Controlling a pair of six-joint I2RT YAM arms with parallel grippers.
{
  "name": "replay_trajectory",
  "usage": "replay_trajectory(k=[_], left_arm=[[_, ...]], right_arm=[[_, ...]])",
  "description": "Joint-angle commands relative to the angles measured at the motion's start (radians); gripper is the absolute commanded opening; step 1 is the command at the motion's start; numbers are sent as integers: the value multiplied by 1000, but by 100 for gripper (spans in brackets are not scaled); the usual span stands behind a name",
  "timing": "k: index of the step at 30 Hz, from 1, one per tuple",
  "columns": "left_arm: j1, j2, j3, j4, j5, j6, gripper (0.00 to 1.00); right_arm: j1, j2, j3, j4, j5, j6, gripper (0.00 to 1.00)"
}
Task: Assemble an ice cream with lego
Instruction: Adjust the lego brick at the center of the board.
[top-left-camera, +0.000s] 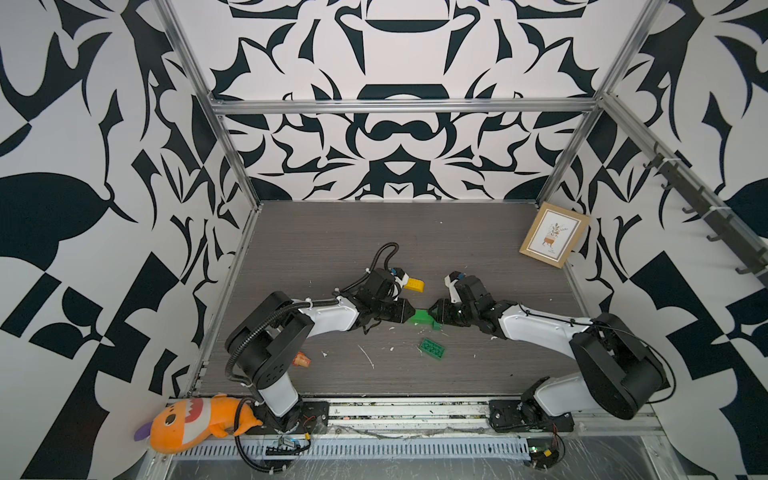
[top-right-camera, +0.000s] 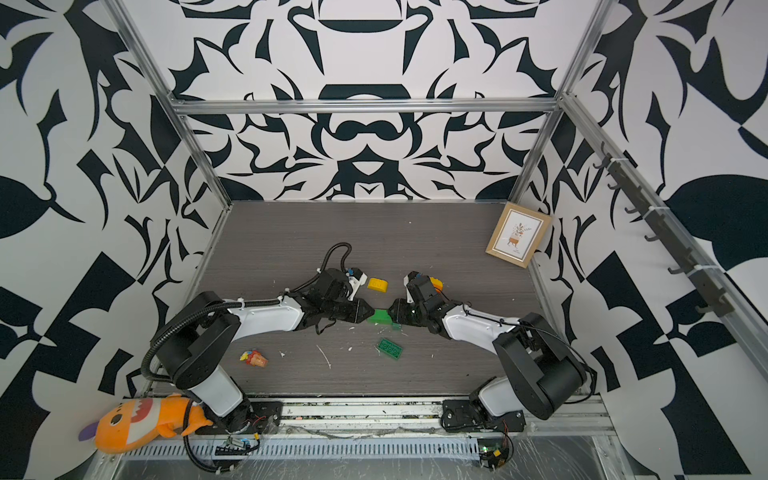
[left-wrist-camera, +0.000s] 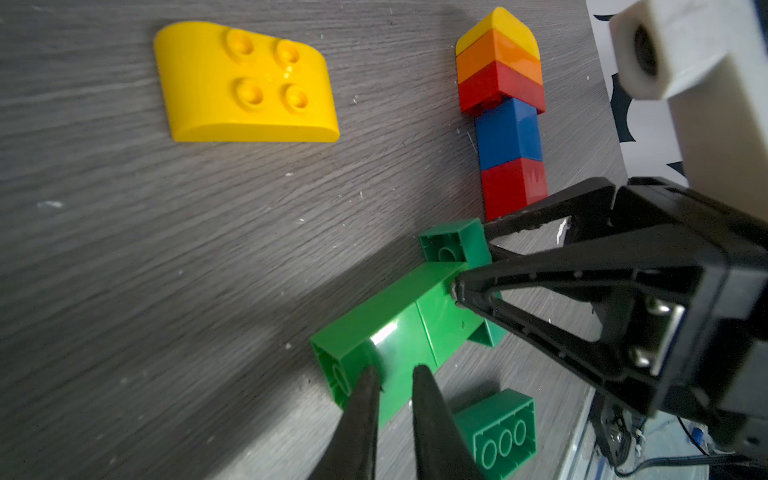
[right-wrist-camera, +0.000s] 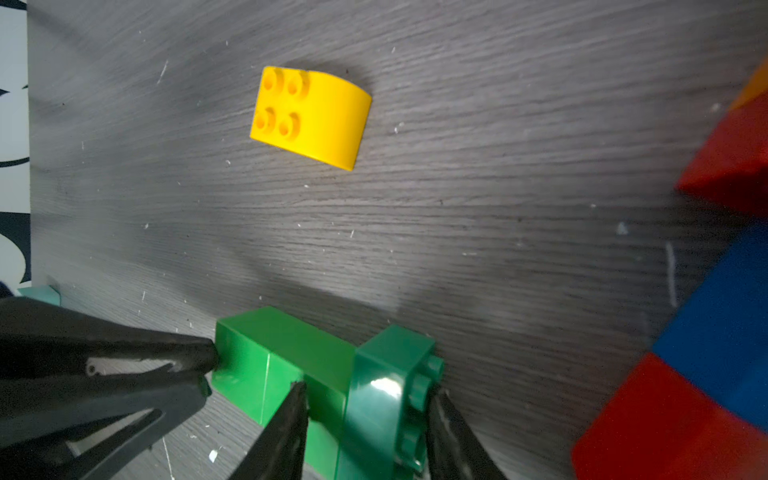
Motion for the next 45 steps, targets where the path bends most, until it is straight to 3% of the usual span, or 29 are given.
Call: replay_trajectory(k=[1, 7, 11, 25, 36, 45], left_arm=[[-4, -17, 23, -134, -32, -14, 20], [-2, -104, 20, -209, -98, -28, 33], [-3, -99, 35, -237, -98, -35, 34], [-4, 15, 86, -192, -5, -21, 10], [-13, 30, 60, -152, 21, -56, 10], [-19, 61, 48, -60, 50, -76, 16]], right_arm=[[0, 6, 2, 53, -34, 15, 46], [0, 24, -1, 50, -25, 14, 46], [0, 29, -1, 54, -25, 13, 46], [0, 48, -6, 36, -14, 3, 52], [0, -17, -16, 137, -112, 74, 47], [1, -184, -1, 56, -98, 94, 46]])
